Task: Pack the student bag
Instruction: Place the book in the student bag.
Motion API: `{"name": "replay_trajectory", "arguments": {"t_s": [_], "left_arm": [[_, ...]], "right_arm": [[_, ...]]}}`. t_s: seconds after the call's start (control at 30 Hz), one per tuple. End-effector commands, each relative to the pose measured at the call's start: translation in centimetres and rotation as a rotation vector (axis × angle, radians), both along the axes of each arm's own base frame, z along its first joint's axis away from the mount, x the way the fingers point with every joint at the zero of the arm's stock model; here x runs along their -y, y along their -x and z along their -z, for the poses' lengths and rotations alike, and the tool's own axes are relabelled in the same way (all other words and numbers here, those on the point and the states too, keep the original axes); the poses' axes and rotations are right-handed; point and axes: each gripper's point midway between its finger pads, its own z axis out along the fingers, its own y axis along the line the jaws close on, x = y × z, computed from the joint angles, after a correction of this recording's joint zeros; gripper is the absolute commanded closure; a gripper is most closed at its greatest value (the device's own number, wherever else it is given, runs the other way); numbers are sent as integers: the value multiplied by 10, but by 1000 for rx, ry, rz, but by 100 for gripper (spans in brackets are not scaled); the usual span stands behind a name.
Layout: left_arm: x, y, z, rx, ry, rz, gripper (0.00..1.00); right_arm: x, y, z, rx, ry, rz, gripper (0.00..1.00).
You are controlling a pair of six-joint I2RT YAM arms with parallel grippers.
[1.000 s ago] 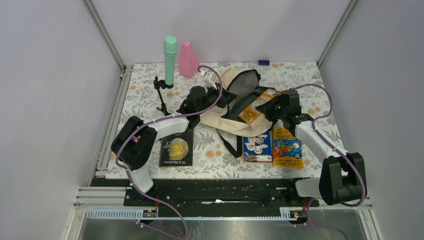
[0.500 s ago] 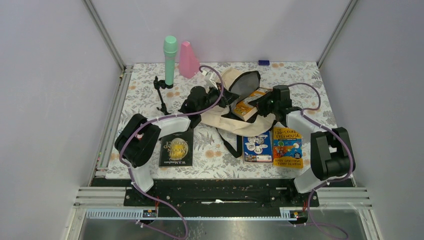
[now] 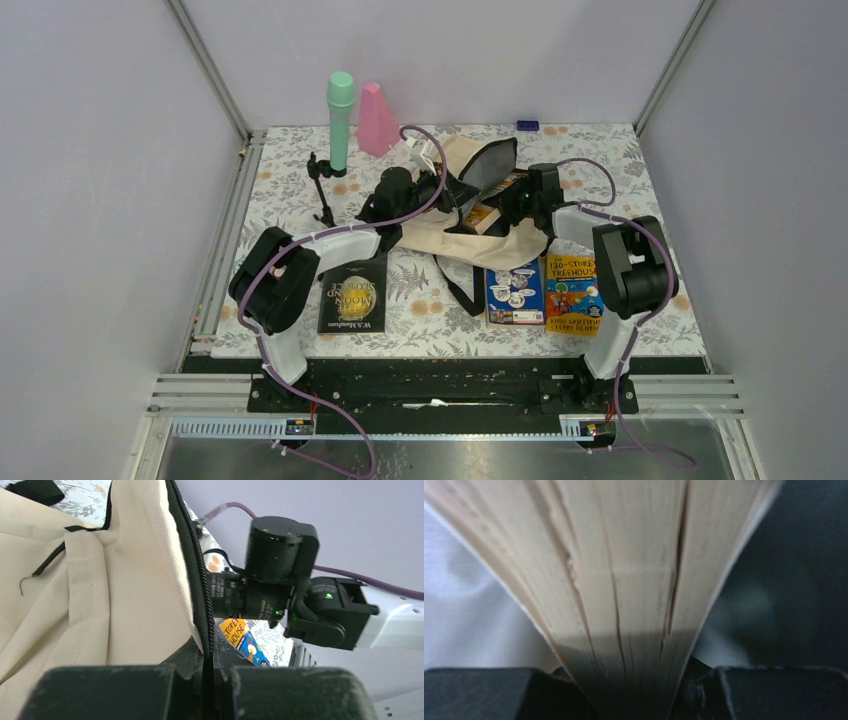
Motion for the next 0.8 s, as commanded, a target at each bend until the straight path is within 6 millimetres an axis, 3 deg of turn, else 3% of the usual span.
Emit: {"name": "replay_trajectory", "arguments": {"t_s": [0.0,0.13,0.33,0.4,0.57,0.77], "left_arm": [[10,5,-58,98,133,76,100],[12,5,-57,87,145,87,100],[11,0,-50,82,138,58,100],[9,-2,-47,81,126,47,100],[4,-7,-36,63,71,9,100],[-7,-18,-26,18,53,-45,100]], "right_arm": [[-23,-27,-27,121,7,-92,100],[-29,-32,-12,104,10,-111,100],[-39,-39,-8,162,39,-125,97],[-36,-38,-4,156,74,-120,88],[-28,-31,-3,177,138,-129,51],[-15,-17,-13,212,212,-142,31]]}}
